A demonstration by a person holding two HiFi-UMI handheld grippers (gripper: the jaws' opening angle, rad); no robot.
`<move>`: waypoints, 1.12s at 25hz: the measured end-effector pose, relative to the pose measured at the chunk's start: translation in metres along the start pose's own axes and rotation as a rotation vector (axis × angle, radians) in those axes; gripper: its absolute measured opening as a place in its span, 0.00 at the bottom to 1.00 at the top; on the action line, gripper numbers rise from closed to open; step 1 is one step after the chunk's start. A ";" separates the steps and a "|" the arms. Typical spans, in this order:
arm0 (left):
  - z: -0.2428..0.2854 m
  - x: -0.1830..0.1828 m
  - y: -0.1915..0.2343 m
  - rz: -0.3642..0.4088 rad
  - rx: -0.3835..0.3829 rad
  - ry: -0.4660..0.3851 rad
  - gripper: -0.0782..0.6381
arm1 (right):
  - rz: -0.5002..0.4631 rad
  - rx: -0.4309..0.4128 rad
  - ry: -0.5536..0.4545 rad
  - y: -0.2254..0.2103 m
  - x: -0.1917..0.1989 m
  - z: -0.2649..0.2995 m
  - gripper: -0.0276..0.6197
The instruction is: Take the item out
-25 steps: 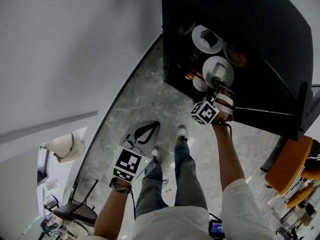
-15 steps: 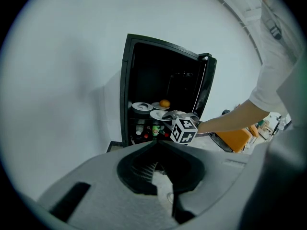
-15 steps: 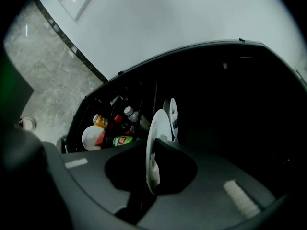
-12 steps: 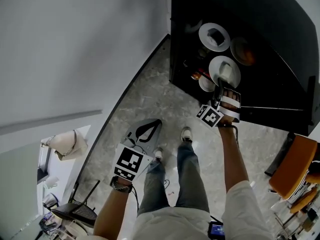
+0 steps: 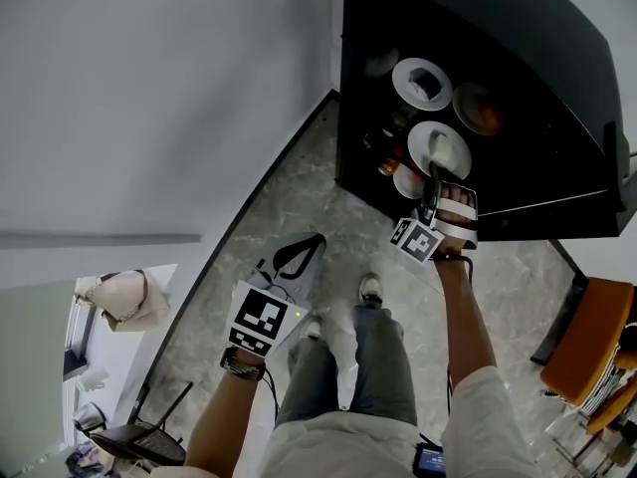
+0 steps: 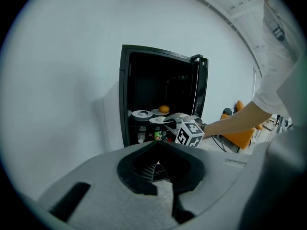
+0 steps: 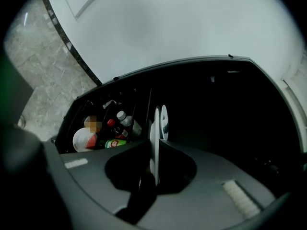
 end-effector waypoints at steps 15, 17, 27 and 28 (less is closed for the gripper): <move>-0.024 -0.038 -0.001 0.045 0.022 -0.066 0.12 | -0.001 0.101 -0.030 -0.070 -0.026 -0.046 0.09; -0.030 -0.050 -0.003 0.054 0.030 -0.081 0.12 | -0.009 0.113 -0.039 -0.087 -0.031 -0.059 0.09; -0.067 -0.115 -0.014 0.094 0.058 -0.144 0.12 | -0.010 0.159 -0.082 -0.160 -0.066 -0.141 0.09; -0.071 -0.121 -0.017 0.099 0.062 -0.149 0.12 | -0.006 0.162 -0.084 -0.166 -0.068 -0.151 0.09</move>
Point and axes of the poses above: the fingertips, and each gripper's own axes: z forward along the fingers, y to its left, x out of its underside, the point moved 7 cm from there along -z, backward along the fingers, and after that the axes turned 5 degrees about -y, right-handed, at the moved point
